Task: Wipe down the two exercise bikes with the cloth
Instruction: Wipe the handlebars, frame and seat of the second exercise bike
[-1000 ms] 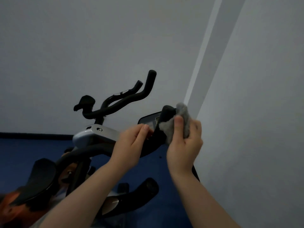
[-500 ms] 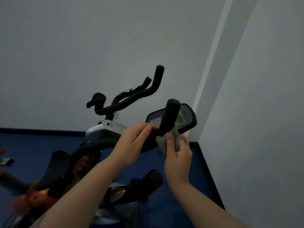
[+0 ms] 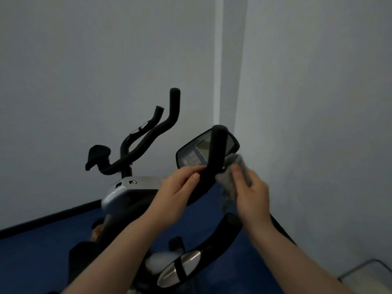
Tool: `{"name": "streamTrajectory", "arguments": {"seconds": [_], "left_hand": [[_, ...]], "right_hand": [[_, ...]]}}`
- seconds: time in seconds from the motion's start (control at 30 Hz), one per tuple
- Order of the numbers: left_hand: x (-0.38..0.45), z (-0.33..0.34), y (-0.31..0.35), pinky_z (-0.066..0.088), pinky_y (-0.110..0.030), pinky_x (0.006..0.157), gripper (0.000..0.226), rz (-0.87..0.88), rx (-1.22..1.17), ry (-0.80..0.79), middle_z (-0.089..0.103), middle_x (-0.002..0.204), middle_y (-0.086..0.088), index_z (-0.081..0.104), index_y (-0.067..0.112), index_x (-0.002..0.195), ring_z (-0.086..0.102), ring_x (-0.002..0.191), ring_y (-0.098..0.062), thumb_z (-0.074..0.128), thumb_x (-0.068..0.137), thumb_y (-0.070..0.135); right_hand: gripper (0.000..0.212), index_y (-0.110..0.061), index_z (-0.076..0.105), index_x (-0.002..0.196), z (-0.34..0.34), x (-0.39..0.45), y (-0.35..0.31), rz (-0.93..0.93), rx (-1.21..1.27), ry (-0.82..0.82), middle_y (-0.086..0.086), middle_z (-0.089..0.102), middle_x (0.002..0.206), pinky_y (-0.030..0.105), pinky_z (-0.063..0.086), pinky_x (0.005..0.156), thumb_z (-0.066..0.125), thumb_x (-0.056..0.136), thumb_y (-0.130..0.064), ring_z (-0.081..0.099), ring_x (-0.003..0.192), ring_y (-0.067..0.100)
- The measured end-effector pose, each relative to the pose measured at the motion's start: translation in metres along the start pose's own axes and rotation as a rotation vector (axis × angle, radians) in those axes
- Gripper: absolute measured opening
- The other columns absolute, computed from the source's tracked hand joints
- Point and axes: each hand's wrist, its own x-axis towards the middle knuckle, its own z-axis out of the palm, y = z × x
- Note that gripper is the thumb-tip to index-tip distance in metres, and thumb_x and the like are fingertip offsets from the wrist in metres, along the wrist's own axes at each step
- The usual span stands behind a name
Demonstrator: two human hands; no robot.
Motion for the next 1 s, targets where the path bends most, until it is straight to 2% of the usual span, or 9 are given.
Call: {"name": "streamTrajectory", "arguments": {"seconds": [0.07,0.13,0.27,0.4,0.5,0.6,0.77,0.87,1.0], "left_hand": [[-0.003,-0.008,-0.004,0.043,-0.018,0.097,0.027,0.000,0.010,-0.052,0.065,0.118,0.015,0.061,0.032,0.121,0.056,0.112,0.004,0.044,0.102,0.022],[-0.005,-0.012,-0.007,0.043,-0.013,0.093,0.029,0.002,-0.006,-0.078,0.065,0.117,0.014,0.061,0.029,0.124,0.057,0.110,0.005,0.044,0.102,0.023],[-0.004,-0.017,-0.010,0.043,-0.004,0.083,0.029,0.020,-0.039,-0.122,0.066,0.112,0.016,0.062,0.024,0.125,0.059,0.103,0.008,0.045,0.102,0.024],[-0.005,-0.028,-0.017,0.049,-0.028,0.096,0.026,0.031,-0.109,-0.143,0.070,0.108,0.013,0.067,0.029,0.115,0.063,0.104,-0.002,0.046,0.101,0.024],[-0.007,-0.032,-0.021,0.049,-0.038,0.099,0.025,0.007,-0.178,-0.151,0.071,0.108,0.009,0.069,0.026,0.112,0.064,0.105,-0.007,0.046,0.101,0.023],[-0.009,-0.035,-0.021,0.049,-0.034,0.099,0.025,0.015,-0.191,-0.139,0.071,0.107,0.011,0.069,0.026,0.109,0.064,0.103,-0.003,0.046,0.101,0.021],[-0.014,-0.047,-0.033,0.048,-0.038,0.101,0.028,0.024,-0.137,-0.181,0.071,0.110,0.008,0.070,0.022,0.114,0.063,0.108,-0.006,0.045,0.101,0.024],[-0.019,-0.052,-0.037,0.047,-0.039,0.102,0.028,0.020,-0.108,-0.174,0.071,0.111,0.010,0.070,0.022,0.113,0.063,0.110,-0.006,0.045,0.100,0.025],[-0.027,-0.059,-0.041,0.047,-0.034,0.099,0.027,-0.006,-0.095,-0.096,0.072,0.105,0.013,0.072,0.026,0.106,0.063,0.104,-0.001,0.047,0.100,0.021]], "right_hand": [[0.040,-0.015,0.069,0.087,-0.001,-0.002,-0.021,-0.003,0.066,0.114,0.001,0.070,0.075,0.024,0.052,0.063,0.055,0.084,-0.052,0.065,0.068,0.008],[0.027,-0.023,0.072,0.086,-0.003,-0.010,-0.036,-0.021,0.134,0.173,-0.002,0.074,0.079,0.031,0.056,0.072,0.056,0.092,-0.044,0.068,0.076,0.011],[0.031,-0.017,0.071,0.078,0.008,-0.031,-0.056,-0.023,0.120,0.224,0.003,0.072,0.076,0.035,0.053,0.071,0.056,0.096,-0.038,0.064,0.070,0.016],[0.033,-0.015,0.071,0.089,0.029,-0.047,-0.072,-0.075,0.046,0.242,0.009,0.073,0.084,0.039,0.056,0.074,0.052,0.097,-0.041,0.068,0.075,0.023],[0.031,-0.019,0.069,0.103,0.052,-0.054,-0.077,-0.123,0.029,0.281,0.010,0.069,0.100,0.027,0.056,0.078,0.048,0.099,-0.041,0.068,0.089,0.016],[0.041,-0.023,0.056,0.134,0.077,-0.044,-0.061,-0.069,0.035,0.424,0.005,0.060,0.119,0.019,0.053,0.084,0.046,0.099,-0.043,0.063,0.101,0.006],[0.048,-0.019,0.043,0.144,0.092,-0.007,-0.063,-0.003,0.007,0.602,0.006,0.043,0.126,0.004,0.038,0.063,0.040,0.102,-0.041,0.051,0.086,0.002],[0.044,-0.014,0.052,0.134,0.098,-0.009,-0.052,0.022,-0.137,0.615,0.001,0.042,0.116,0.007,0.033,0.058,0.040,0.102,-0.041,0.051,0.088,0.010],[0.043,-0.012,0.053,0.135,0.100,-0.030,-0.030,0.112,-0.118,0.602,0.003,0.044,0.114,0.020,0.041,0.075,0.040,0.102,-0.037,0.054,0.094,0.016]]}}
